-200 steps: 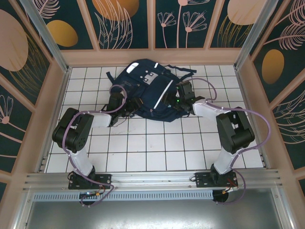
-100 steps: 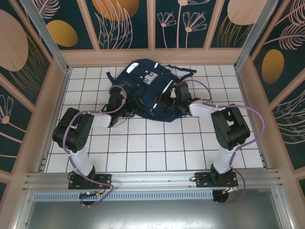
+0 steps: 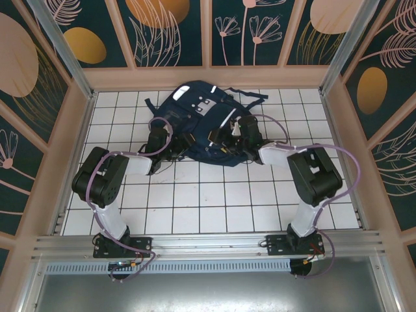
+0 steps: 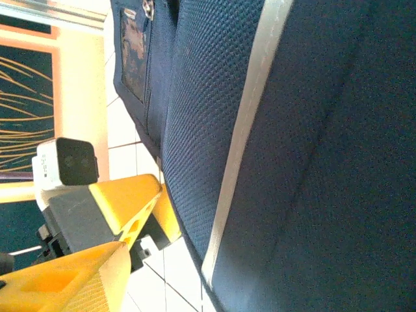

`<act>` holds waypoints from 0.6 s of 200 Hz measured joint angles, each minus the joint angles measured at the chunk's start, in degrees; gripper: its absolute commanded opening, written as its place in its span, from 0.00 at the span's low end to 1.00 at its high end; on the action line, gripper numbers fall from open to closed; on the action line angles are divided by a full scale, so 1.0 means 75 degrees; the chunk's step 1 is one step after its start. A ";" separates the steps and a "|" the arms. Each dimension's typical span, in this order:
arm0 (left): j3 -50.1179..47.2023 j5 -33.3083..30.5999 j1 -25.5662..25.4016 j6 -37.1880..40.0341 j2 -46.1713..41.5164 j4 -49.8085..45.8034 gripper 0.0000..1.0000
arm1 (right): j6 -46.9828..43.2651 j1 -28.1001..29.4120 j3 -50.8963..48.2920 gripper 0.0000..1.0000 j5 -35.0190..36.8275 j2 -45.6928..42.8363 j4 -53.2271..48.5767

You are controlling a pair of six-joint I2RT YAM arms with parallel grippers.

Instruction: Pack books, pencil case, and school supplies into a backpack

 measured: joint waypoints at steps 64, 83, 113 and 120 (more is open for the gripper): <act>0.0259 0.0227 -0.0082 -0.0050 0.0149 -0.0131 0.74 | -0.1052 0.0982 0.0510 0.65 0.1891 -0.1186 -0.3077; 0.0259 0.0227 -0.0082 -0.0061 0.0149 -0.0131 0.74 | -0.1119 0.1679 0.0991 0.58 0.2512 -0.0935 -0.3652; 0.0256 0.0224 -0.0082 -0.0137 0.0149 -0.0128 0.74 | -0.1032 0.2124 0.1370 0.54 0.3357 -0.0356 -0.3975; 0.0256 0.0224 -0.0082 -0.0137 0.0149 -0.0128 0.74 | -0.1008 0.2136 0.1413 0.53 0.3579 -0.0201 -0.4030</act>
